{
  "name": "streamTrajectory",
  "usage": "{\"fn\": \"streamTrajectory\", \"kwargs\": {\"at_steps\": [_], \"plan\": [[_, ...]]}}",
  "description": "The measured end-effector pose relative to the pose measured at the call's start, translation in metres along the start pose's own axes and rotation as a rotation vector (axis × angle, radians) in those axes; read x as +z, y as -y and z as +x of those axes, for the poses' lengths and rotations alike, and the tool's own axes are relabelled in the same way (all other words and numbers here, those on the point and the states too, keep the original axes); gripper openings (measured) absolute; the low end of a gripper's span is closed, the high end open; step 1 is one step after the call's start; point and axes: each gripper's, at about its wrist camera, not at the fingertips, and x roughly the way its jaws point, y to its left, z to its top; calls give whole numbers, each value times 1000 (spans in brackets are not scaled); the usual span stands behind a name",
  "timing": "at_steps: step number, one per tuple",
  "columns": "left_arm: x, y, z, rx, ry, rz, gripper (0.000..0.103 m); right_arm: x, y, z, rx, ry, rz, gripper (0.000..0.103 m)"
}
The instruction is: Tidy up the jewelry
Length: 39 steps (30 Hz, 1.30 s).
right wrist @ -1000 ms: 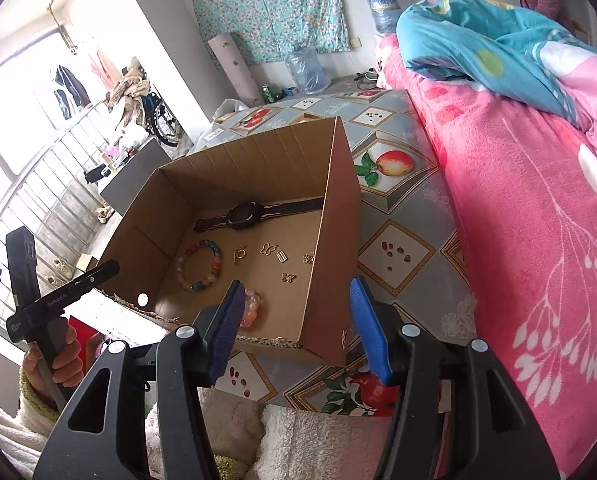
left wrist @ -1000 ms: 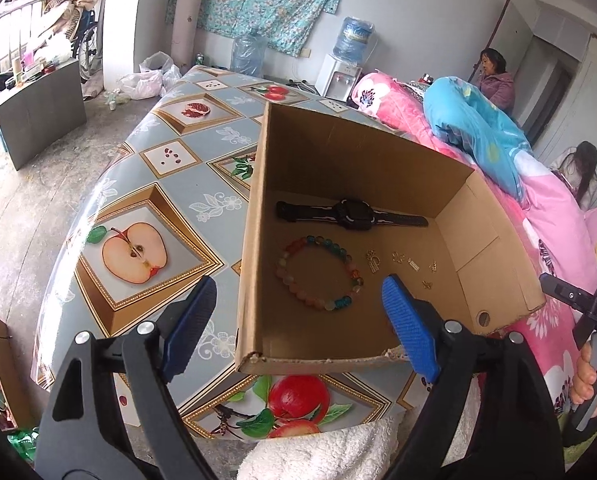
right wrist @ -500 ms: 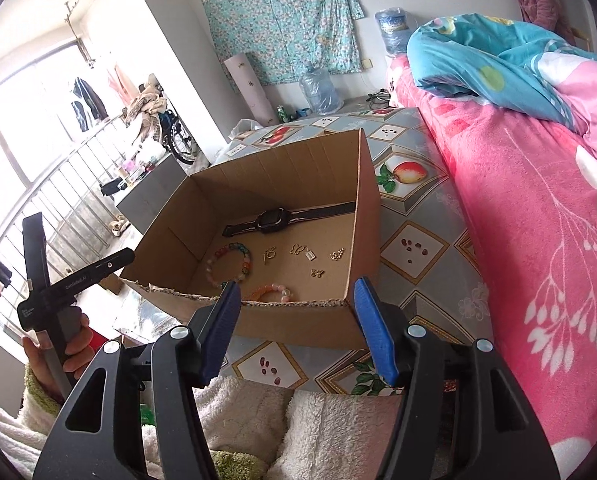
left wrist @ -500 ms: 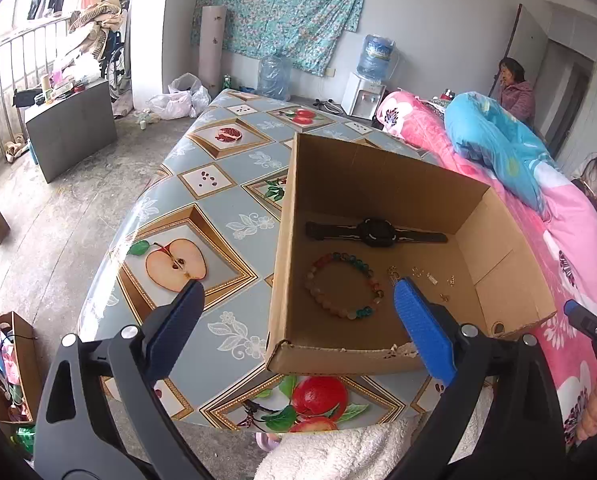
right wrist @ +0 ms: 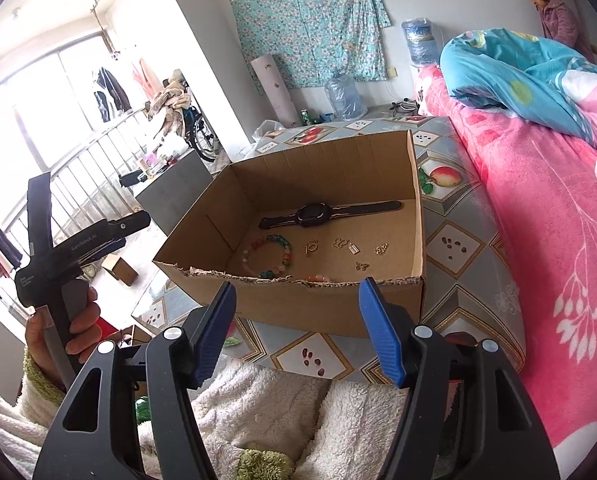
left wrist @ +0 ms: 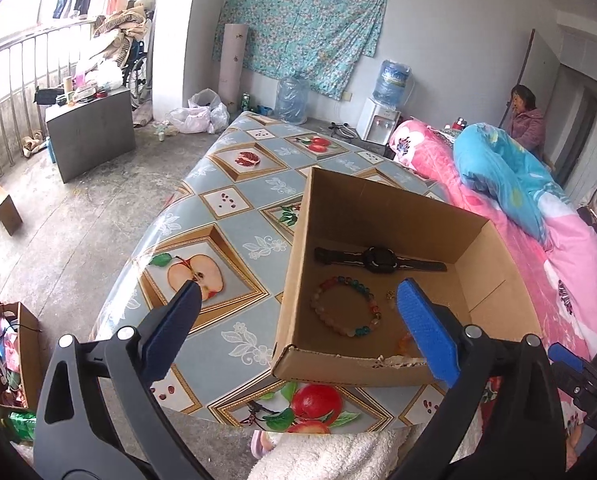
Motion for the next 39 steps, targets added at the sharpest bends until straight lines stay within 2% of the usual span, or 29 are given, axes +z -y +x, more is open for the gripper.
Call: {"fn": "streamTrajectory", "kwargs": {"at_steps": [5,8,14,18,26,30,39], "plan": [[-7,9,-3,153,-17,72,95,-10,-10,2,-47,-1,-30,66],[-16,15,-4,177,-41,115,95,-20,-15,6,-82,-8,-52,70],[-44,26,-10,116,-58,117,95,-37,-19,15,-140,-29,-47,83],[-64,33,-4,80,-91,121,95,-45,-21,24,-179,-63,-43,87],[-78,46,9,95,-108,142,95,-43,-21,39,-256,-99,-46,92],[-80,48,19,104,-132,141,95,-39,-17,46,-239,-124,-18,92],[-78,48,39,131,-172,158,95,-30,-11,65,-292,-169,7,92]]}}
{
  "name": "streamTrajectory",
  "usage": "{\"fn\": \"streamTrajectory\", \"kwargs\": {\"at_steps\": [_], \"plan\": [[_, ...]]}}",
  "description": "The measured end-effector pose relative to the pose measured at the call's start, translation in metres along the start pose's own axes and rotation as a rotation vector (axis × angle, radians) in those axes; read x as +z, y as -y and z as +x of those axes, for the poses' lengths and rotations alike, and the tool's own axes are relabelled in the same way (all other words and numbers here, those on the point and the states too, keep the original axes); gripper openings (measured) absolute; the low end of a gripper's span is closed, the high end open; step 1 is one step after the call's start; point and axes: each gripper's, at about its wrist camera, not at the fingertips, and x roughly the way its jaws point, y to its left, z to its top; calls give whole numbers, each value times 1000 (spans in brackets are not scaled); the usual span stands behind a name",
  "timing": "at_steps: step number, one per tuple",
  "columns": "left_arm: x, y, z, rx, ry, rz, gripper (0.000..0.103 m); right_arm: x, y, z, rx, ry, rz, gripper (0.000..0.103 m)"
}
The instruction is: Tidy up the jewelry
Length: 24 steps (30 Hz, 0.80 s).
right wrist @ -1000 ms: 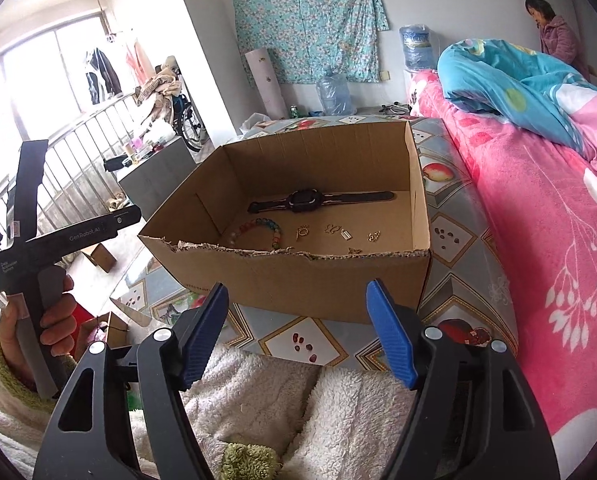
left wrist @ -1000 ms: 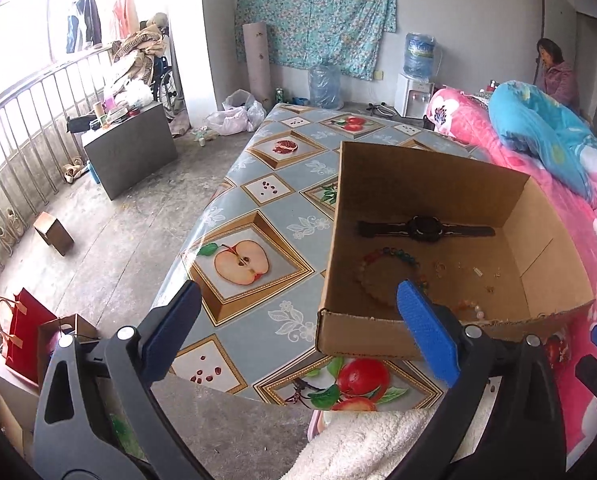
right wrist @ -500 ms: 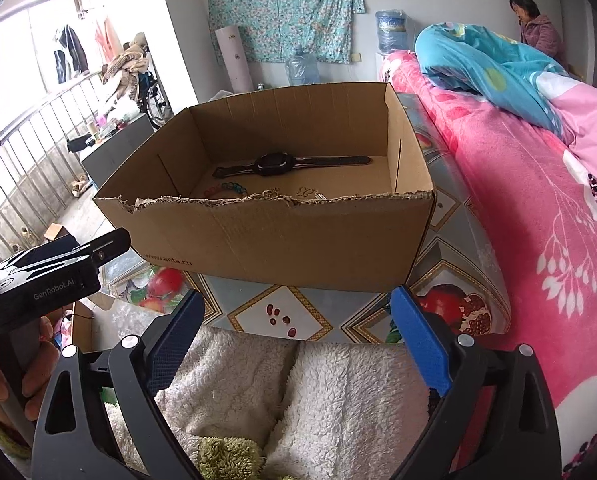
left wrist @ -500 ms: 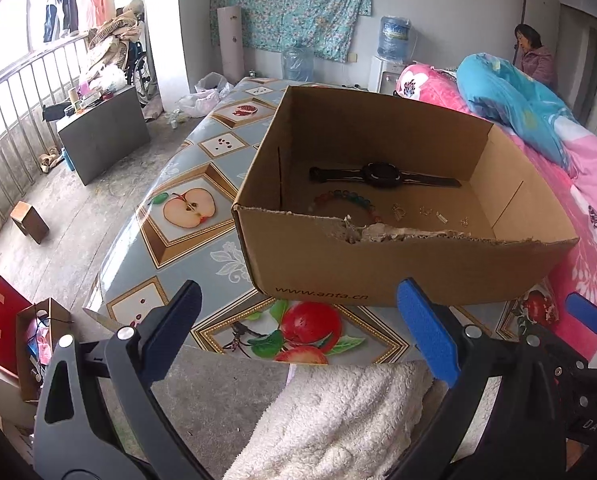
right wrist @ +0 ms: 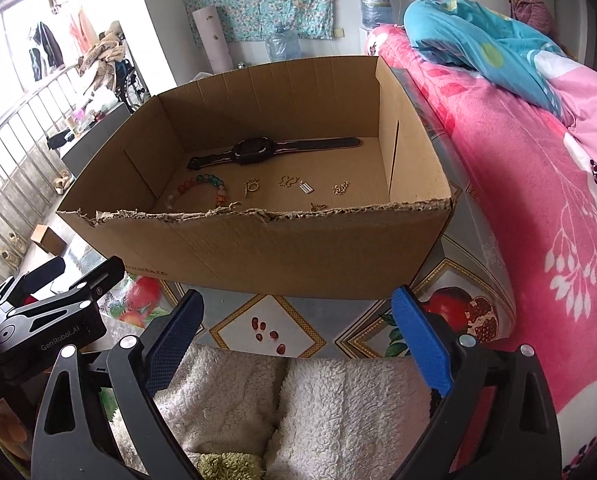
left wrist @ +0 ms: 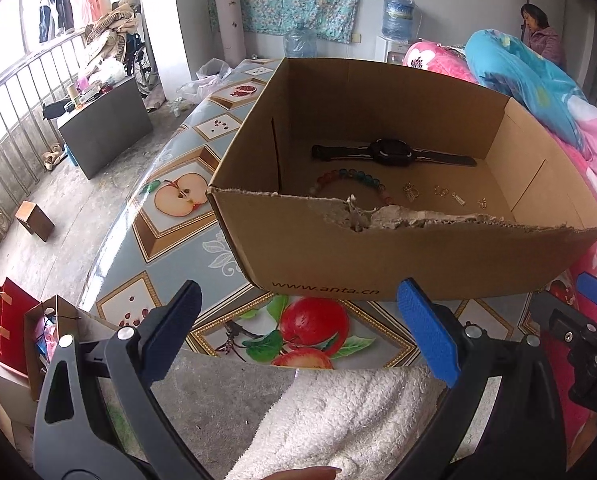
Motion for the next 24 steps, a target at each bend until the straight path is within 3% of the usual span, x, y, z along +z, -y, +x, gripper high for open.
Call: {"fn": "streamTrajectory", "kwargs": {"at_steps": [8,24], "plan": [[10,-1,14,2,-44,-7,95,11,3,13,-17,-27,16,92],[16,3,19,-1,-57,-1,95,17,5,18,-18,-23,34,96]]}}
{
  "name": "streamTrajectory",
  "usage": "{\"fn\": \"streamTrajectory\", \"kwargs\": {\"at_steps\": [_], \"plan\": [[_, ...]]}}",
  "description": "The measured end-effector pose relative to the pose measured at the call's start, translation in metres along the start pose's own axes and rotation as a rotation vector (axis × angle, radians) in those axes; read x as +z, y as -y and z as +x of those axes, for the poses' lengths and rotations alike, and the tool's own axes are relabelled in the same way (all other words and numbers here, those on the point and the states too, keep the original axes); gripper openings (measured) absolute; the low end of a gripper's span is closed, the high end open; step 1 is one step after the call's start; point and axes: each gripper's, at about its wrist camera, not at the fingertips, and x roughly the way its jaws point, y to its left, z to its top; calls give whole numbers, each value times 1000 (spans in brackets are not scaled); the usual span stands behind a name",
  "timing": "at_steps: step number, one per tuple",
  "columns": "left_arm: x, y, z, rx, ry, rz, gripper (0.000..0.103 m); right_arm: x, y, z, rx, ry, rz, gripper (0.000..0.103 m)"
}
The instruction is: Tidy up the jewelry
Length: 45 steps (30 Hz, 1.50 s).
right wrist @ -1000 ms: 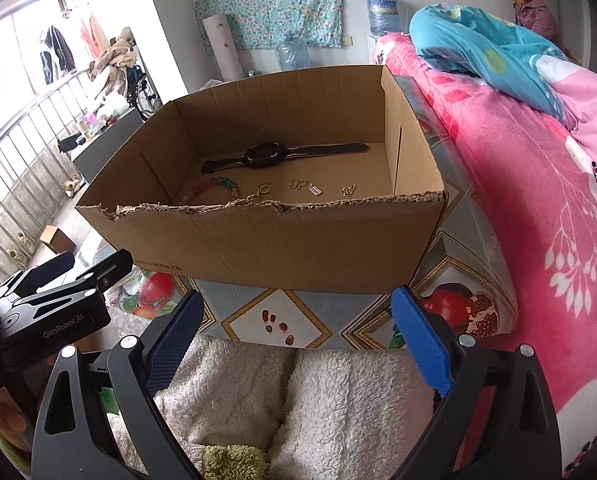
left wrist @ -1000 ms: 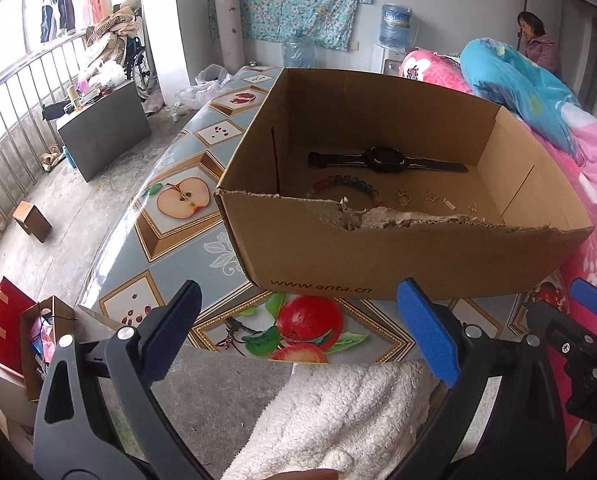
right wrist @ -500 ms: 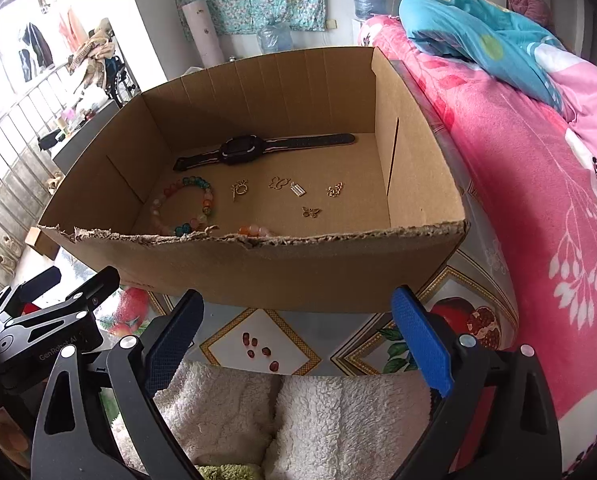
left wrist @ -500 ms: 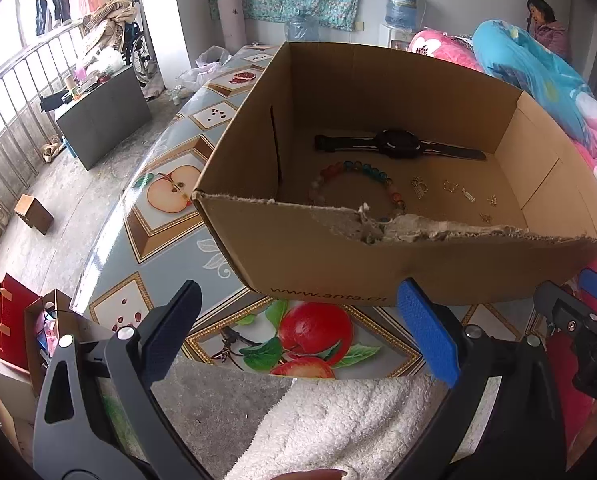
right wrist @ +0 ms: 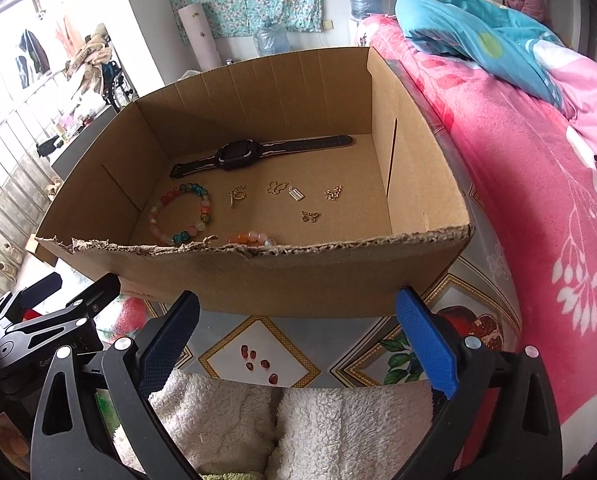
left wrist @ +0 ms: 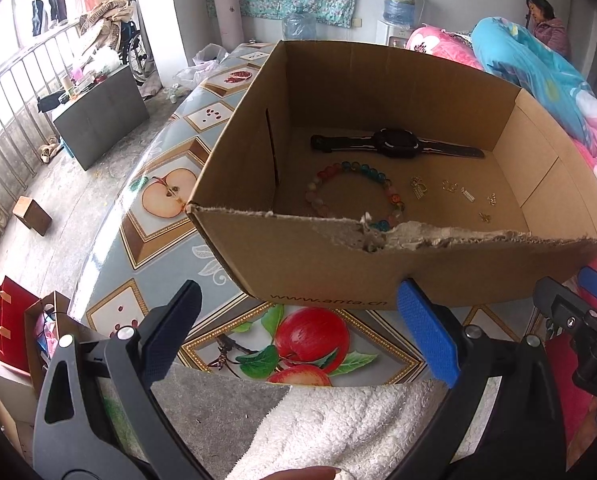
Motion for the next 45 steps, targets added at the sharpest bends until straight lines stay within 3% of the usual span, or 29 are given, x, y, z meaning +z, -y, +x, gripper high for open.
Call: {"fn": "streamTrajectory", "kwargs": {"at_steps": [20,45], "plan": [[-9,12,-2,-31,-40,20,95,-19,-1,-2,-96,-3,-28,96],[-6,14,4,-46,-66,11,95,-14,2,-1,-92,-7,-29,96]]}}
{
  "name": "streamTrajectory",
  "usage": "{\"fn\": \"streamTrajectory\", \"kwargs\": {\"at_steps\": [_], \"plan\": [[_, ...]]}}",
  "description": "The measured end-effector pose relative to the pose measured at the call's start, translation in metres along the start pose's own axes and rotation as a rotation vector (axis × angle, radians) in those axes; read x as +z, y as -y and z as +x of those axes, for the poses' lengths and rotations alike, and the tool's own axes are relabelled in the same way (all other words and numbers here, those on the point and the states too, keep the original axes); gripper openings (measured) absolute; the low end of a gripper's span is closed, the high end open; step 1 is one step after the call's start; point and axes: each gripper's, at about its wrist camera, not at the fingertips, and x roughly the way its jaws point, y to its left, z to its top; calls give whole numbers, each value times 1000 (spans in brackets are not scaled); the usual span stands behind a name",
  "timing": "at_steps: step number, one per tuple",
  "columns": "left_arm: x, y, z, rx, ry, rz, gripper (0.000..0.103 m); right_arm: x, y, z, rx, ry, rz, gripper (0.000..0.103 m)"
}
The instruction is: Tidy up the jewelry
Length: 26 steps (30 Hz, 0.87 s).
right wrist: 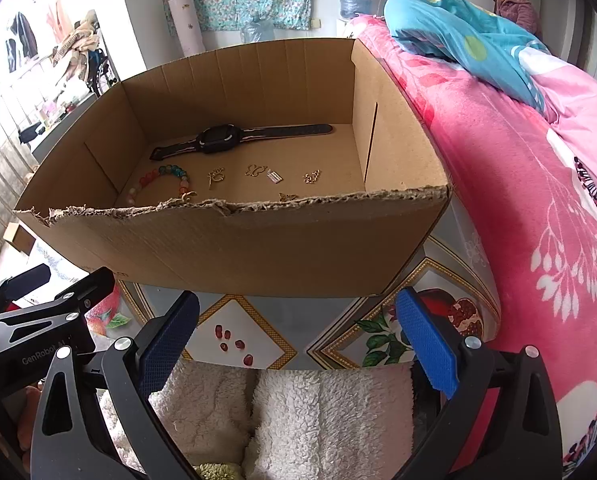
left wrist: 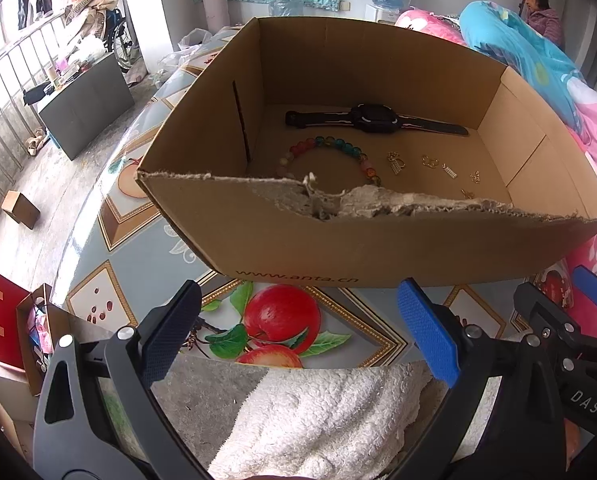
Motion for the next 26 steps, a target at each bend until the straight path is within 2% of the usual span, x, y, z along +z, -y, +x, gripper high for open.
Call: {"fn": "streamTrajectory", "kwargs": {"at_steps": [26], "plan": [[-1,0,2,-5,-6,-2,95,1,4,0,2,1,18,96]]}}
